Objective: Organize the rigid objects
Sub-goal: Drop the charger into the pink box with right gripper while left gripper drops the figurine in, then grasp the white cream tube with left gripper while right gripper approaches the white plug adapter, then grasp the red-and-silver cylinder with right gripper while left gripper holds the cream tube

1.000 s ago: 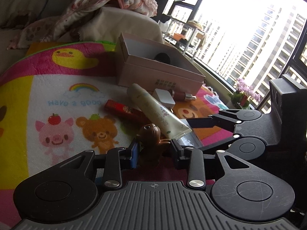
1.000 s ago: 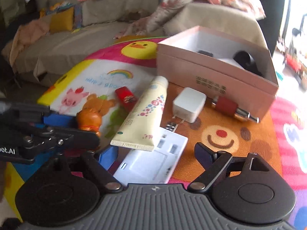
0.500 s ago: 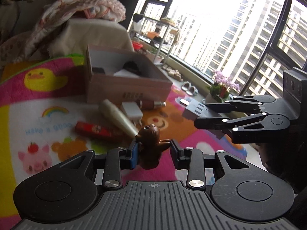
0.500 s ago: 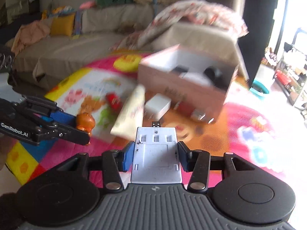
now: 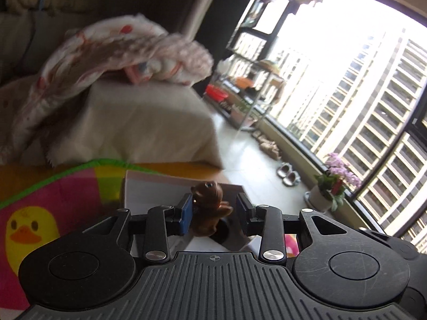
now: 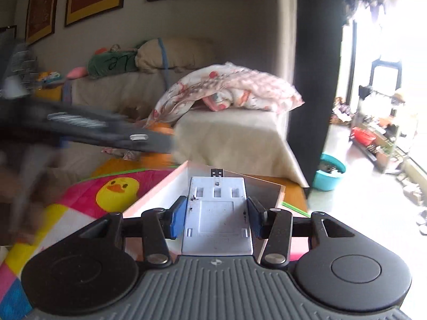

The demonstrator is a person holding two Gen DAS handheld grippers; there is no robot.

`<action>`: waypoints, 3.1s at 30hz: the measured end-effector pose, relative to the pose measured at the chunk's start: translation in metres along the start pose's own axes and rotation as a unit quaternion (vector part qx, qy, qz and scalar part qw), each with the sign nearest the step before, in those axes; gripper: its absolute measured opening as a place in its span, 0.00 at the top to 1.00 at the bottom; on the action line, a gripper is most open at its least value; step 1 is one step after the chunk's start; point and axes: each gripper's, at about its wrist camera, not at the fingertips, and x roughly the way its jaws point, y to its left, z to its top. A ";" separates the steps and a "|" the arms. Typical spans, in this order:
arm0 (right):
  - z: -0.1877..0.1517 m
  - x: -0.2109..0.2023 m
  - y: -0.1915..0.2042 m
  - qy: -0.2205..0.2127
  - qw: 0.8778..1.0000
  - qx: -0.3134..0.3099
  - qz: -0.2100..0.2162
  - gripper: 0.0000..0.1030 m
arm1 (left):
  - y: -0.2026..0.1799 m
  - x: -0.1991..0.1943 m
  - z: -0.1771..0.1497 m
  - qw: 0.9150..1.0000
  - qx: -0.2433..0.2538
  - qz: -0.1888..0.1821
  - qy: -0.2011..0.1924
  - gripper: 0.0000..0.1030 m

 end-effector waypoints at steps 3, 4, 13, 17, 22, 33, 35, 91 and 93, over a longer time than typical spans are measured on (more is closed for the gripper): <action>-0.011 0.003 -0.003 0.000 1.000 0.010 -0.020 0.27 | 0.014 0.010 -0.014 1.000 -0.017 0.010 0.001 0.63; -0.020 -0.001 -0.003 -0.005 1.000 0.007 -0.023 0.22 | 0.016 0.006 -0.020 1.000 -0.015 0.011 -0.006 0.63; -0.108 -0.013 0.001 0.064 0.997 0.034 -0.013 0.18 | 0.031 -0.083 -0.100 0.996 -0.012 0.045 -0.072 0.63; -0.113 0.015 0.001 0.099 0.990 0.103 0.005 0.18 | 0.044 -0.100 -0.135 0.996 -0.057 0.045 -0.057 0.63; -0.109 0.043 0.012 0.104 0.981 0.162 -0.016 0.16 | 0.056 -0.094 -0.156 0.994 -0.095 0.043 -0.029 0.63; -0.117 0.023 0.047 0.098 0.990 0.069 0.069 0.39 | 0.042 -0.056 -0.168 0.997 -0.077 -0.022 0.023 0.63; -0.125 0.015 0.049 0.117 0.989 0.043 0.077 0.50 | 0.032 -0.053 -0.171 0.997 -0.058 -0.038 0.033 0.64; -0.144 -0.021 -0.005 0.091 0.990 0.110 -0.021 0.15 | -0.022 -0.115 -0.229 0.991 0.126 0.007 0.049 0.63; -0.139 -0.009 -0.003 0.100 0.990 0.092 -0.026 0.14 | -0.022 -0.113 -0.231 0.991 0.121 -0.003 0.052 0.63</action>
